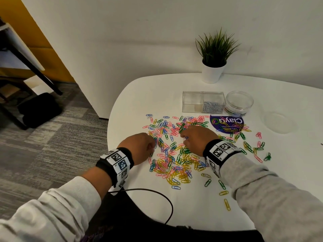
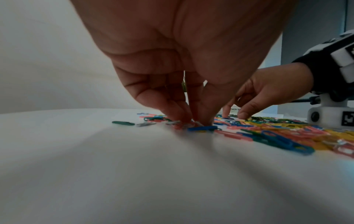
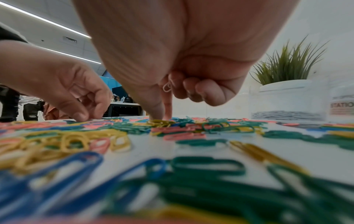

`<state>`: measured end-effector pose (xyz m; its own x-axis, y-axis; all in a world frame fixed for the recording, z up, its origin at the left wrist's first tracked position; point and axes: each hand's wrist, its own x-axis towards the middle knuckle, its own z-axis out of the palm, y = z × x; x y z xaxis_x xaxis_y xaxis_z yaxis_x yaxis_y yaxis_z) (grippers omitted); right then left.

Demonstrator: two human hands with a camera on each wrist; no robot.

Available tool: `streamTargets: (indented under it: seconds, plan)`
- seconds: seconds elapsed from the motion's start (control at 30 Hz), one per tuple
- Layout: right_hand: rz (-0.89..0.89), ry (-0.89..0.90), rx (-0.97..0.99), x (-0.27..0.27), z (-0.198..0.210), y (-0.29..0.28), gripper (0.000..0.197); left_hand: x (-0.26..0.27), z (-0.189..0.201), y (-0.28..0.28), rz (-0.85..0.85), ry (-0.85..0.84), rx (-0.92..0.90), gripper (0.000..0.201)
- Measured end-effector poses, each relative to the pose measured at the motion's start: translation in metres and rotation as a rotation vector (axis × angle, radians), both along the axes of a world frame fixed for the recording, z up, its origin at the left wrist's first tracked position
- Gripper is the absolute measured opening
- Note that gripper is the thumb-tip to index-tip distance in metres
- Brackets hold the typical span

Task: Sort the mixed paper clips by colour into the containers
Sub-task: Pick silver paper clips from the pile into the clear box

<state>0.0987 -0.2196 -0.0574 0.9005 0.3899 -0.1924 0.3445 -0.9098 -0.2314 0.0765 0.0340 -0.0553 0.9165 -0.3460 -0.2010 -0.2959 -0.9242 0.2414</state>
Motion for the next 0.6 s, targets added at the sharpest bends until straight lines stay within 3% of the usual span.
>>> streamTargets:
  seconds: [0.2, 0.3, 0.4, 0.5, 0.6]
  plan:
    - [-0.023, 0.003, 0.006, 0.0, -0.002, -0.003, 0.027, 0.001, 0.002, 0.004, 0.059, 0.053, -0.04, 0.021]
    - [-0.031, 0.008, 0.039, -0.002, -0.001, -0.004, 0.022, 0.004, 0.003, 0.009, 0.13, 0.065, -0.147, 0.022]
    - [-0.03, -0.004, 0.056, -0.005, 0.004, -0.003, 0.012, 0.011, 0.007, 0.016, 0.248, 0.107, -0.36, 0.02]
    - [-0.023, 0.015, 0.078, -0.011, 0.015, -0.003, 0.009, 0.012, 0.014, 0.02, 0.464, 0.334, -0.732, 0.012]
    - [-0.122, 0.074, 0.325, -0.015, 0.037, -0.006, 0.009, 0.009, 0.018, 0.024, 0.613, 0.527, -1.013, 0.016]
